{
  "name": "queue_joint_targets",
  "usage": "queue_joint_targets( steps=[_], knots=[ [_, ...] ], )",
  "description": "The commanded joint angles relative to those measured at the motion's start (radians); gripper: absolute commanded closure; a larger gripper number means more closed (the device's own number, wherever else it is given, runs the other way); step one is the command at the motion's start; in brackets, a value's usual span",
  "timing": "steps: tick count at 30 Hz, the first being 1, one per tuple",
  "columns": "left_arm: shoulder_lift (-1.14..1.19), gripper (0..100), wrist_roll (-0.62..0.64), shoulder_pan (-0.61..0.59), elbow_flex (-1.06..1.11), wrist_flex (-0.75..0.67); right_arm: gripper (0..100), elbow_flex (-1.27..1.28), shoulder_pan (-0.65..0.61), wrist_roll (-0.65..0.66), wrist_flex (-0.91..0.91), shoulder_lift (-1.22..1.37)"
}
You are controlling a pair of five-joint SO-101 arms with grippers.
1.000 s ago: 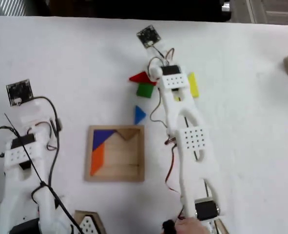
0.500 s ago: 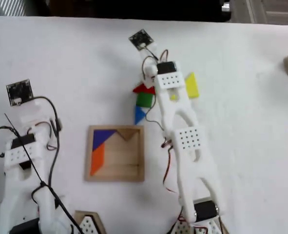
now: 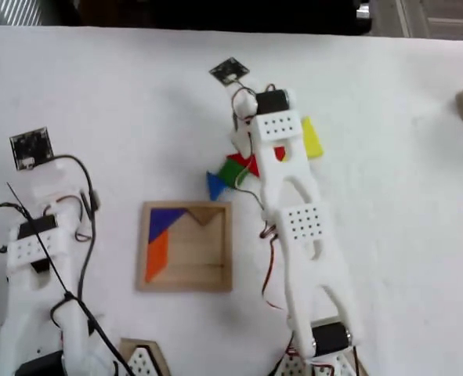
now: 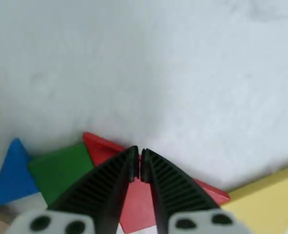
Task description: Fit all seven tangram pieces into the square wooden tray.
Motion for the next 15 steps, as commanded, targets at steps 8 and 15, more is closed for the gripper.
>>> queue_joint_targets(
  steps=[8, 15],
  knots=[
    [0.001, 79, -0.006, -0.010, -0.035, -0.032, 98.1, -0.035, -0.012, 0.002, 0.033, -0.031],
    [0.001, 79, -0.006, -0.005, -0.035, -0.034, 98.1, 0.181, -0.007, -0.069, 0.033, -0.188]
  ],
)
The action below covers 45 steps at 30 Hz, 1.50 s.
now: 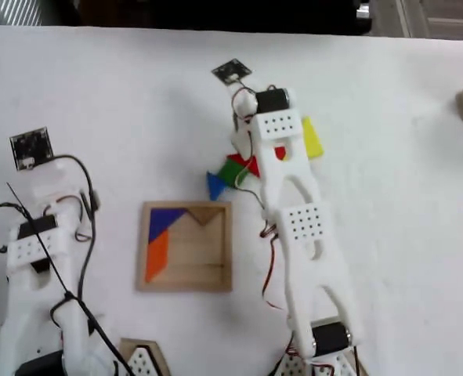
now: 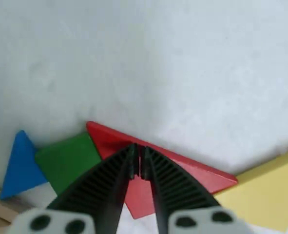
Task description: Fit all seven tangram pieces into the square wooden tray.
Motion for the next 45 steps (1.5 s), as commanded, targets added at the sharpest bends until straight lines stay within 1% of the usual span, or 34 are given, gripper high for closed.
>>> queue_joint_targets(
  steps=[1, 5, 9, 12, 17, 20, 23, 28, 30, 32, 37, 43, 45],
  knots=[
    [0.001, 79, -0.006, -0.005, -0.035, -0.034, 98.1, 0.161, -0.012, -0.025, 0.015, -0.176],
    [0.001, 79, -0.006, -0.005, -0.035, -0.034, 98.1, 0.391, -0.031, -0.035, 0.008, -0.348],
    [0.001, 79, -0.006, -0.005, -0.035, -0.034, 98.1, 0.566, -0.059, -0.060, -0.013, -0.476],
    [0.001, 79, -0.006, -0.005, -0.035, -0.034, 98.1, 0.692, -0.073, -0.060, -0.064, -0.547],
    [0.001, 79, -0.006, -0.005, -0.035, -0.034, 98.1, 0.948, -0.127, -0.058, -0.202, -0.688],
    [0.001, 79, -0.006, -0.007, -0.035, -0.034, 98.1, 1.155, -0.151, -0.061, -0.344, -0.822],
    [0.001, 79, -0.006, -0.007, -0.035, -0.034, 98.1, 1.355, -0.154, -0.068, -0.536, -0.932],
    [0.001, 79, -0.006, -0.007, -0.035, -0.032, 98.1, 1.625, -0.157, -0.068, -0.872, -0.993],
    [0.001, 79, -0.006, -0.008, -0.035, -0.031, 98.1, 1.668, -0.153, -0.068, -0.952, -0.989],
    [0.001, 79, -0.006, -0.008, -0.035, -0.031, 98.1, 1.686, -0.153, -0.068, -0.984, -0.977],
    [0.001, 79, -0.006, -0.010, -0.035, -0.029, 98.1, 1.683, -0.151, -0.068, -0.995, -0.963],
    [0.001, 79, -0.006, -0.010, -0.035, -0.029, 98.1, 1.686, -0.159, -0.068, -0.997, -1.046],
    [0.001, 79, -0.006, -0.010, -0.035, -0.029, 98.1, 1.691, -0.154, -0.068, -1.029, -1.032]
  ],
)
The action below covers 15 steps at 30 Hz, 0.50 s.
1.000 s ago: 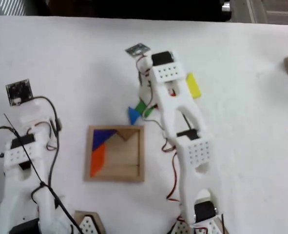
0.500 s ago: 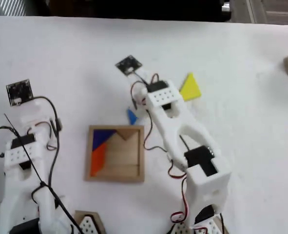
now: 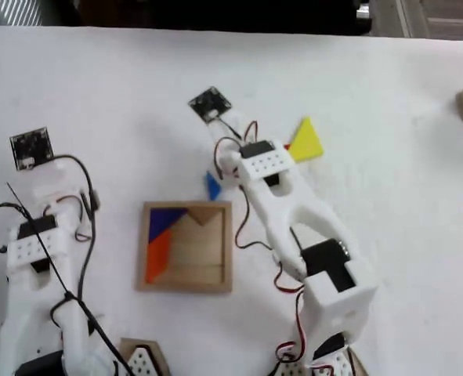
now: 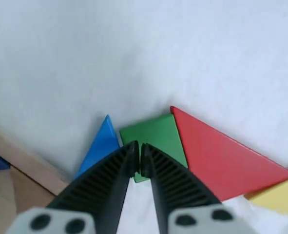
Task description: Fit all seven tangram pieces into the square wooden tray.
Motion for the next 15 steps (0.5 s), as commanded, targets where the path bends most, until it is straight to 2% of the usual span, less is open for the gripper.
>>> queue_joint_targets(
  steps=[1, 8, 15],
  knots=[
    [0.001, 79, -0.006, -0.010, -0.035, -0.028, 98.1, -0.005, -0.001, -0.008, -0.056, -0.039],
    [0.001, 79, -0.006, -0.010, -0.035, -0.028, 98.1, -0.015, 0.027, 0.002, -0.105, 0.082],
    [0.001, 79, -0.006, -0.010, -0.034, -0.028, 98.1, -0.015, 0.077, 0.003, 0.033, 0.074]
  ],
)
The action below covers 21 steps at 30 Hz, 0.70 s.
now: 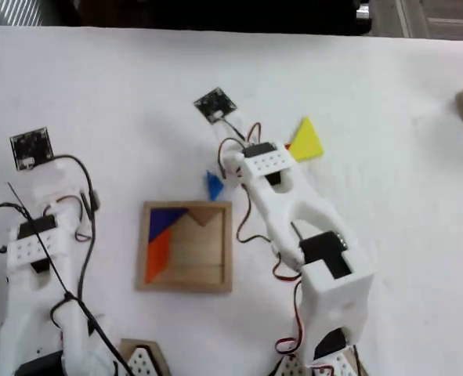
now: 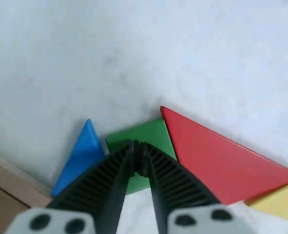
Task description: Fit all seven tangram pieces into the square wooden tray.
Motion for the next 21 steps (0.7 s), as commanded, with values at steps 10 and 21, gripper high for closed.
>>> queue_joint_targets(
  steps=[10, 21],
  knots=[
    [0.001, 79, -0.006, -0.010, -0.034, -0.026, 98.1, 0.041, 0.038, 0.064, 0.196, -0.074],
    [0.001, 79, -0.005, -0.010, -0.034, -0.026, 98.1, 0.074, 0.025, -0.173, 0.022, -0.225]
  ],
)
